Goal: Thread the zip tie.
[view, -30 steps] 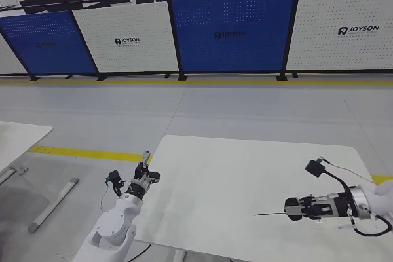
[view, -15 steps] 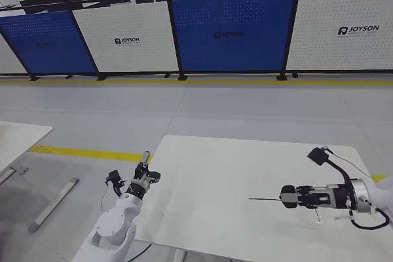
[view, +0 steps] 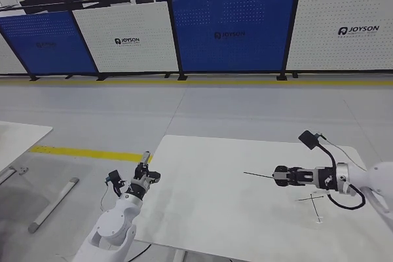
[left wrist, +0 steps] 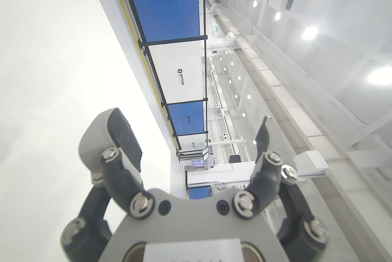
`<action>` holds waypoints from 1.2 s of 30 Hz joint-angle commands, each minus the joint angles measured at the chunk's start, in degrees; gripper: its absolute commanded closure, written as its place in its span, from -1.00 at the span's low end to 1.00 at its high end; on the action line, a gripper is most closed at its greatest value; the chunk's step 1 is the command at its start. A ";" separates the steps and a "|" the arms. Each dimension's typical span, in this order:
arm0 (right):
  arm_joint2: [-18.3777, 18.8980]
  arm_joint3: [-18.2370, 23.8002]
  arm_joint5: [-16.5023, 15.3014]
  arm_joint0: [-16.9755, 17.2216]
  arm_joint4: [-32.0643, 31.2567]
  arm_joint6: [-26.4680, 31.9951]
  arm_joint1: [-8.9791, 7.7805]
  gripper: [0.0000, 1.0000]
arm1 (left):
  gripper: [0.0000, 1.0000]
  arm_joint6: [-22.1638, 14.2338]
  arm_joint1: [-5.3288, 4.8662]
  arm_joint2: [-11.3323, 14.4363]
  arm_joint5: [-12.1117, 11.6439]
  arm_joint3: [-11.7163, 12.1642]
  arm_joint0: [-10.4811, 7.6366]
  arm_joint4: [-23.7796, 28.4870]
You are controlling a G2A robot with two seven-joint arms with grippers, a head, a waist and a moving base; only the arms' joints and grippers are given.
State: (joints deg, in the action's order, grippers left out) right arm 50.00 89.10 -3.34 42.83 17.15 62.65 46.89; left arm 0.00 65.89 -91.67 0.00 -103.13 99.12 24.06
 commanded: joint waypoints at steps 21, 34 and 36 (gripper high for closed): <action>-8.03 -10.89 -7.93 -6.21 -3.42 3.04 4.56 1.00 | -1.00 0.00 0.00 0.00 0.00 0.00 0.00 0.00; -8.63 -11.14 -12.60 -5.54 -3.70 2.76 5.21 1.00 | -1.00 0.00 0.00 0.00 0.00 0.00 0.00 0.00; -8.37 -11.00 -14.77 -5.68 -5.76 1.38 5.35 1.00 | -1.00 0.00 0.00 0.00 0.00 0.00 0.00 0.00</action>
State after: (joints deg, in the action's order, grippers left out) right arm 41.49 78.01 -17.20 37.21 12.47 64.74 52.20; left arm 0.00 65.89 -91.67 0.00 -103.13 99.12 24.06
